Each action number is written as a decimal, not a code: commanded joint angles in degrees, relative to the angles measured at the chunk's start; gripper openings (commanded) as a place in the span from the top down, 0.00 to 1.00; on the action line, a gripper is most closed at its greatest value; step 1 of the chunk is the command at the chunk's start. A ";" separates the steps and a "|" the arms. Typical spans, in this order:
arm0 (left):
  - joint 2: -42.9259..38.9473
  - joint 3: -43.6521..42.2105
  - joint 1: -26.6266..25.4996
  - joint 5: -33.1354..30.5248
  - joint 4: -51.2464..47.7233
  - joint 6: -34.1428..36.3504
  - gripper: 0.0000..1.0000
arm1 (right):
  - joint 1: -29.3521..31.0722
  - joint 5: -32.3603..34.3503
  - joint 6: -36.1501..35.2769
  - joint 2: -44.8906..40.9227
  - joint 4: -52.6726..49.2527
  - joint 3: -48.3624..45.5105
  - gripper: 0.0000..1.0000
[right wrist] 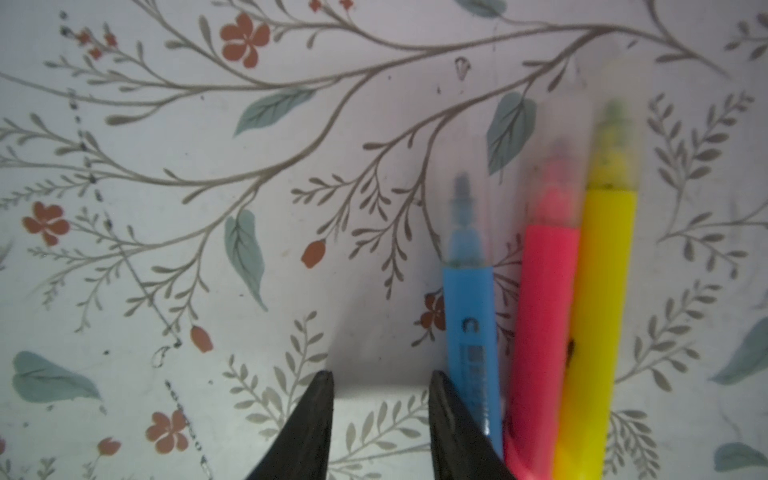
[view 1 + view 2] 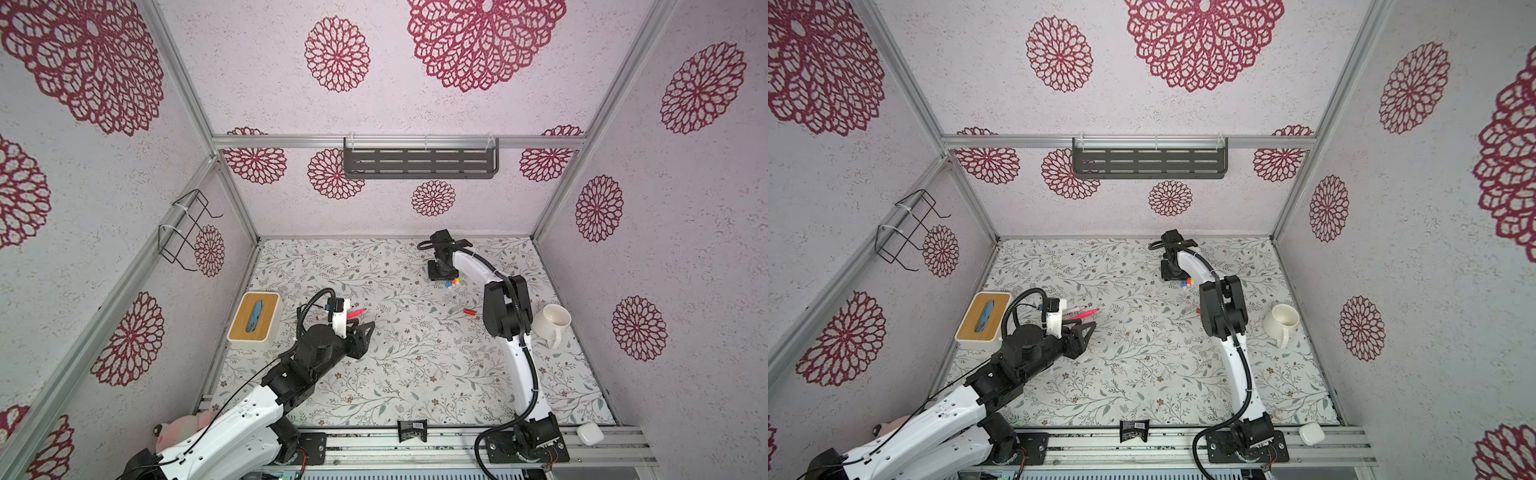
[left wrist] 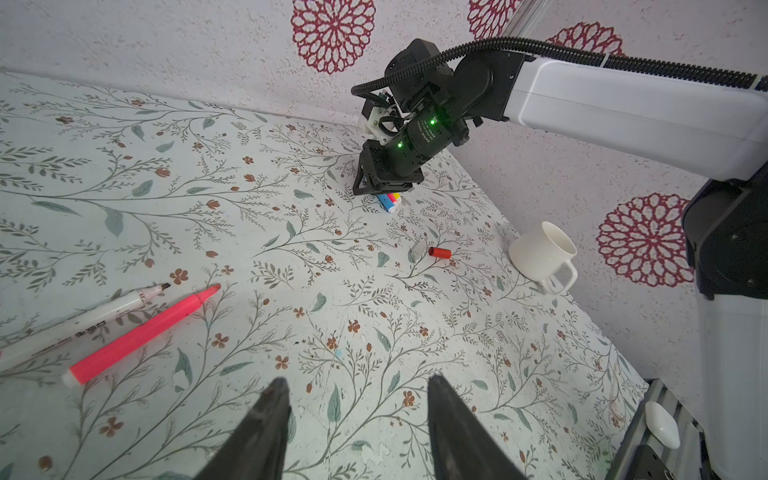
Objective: Insert the pens into the pen caps
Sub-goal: 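Lower the blue marker beside the pink highlighter and open the right gripper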
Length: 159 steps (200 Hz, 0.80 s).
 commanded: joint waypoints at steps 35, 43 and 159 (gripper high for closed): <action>-0.37 -0.12 -0.44 -0.15 -0.13 0.00 0.44 | -0.63 3.17 3.52 -1.53 -0.60 1.12 0.58; -0.38 -0.06 -0.40 -0.21 -0.11 0.02 0.45 | -0.89 3.25 3.80 -0.82 -1.14 2.14 0.58; 0.06 1.01 -0.45 -1.49 -1.06 1.75 0.44 | 0.20 -1.83 3.13 -9.85 5.81 -3.65 0.59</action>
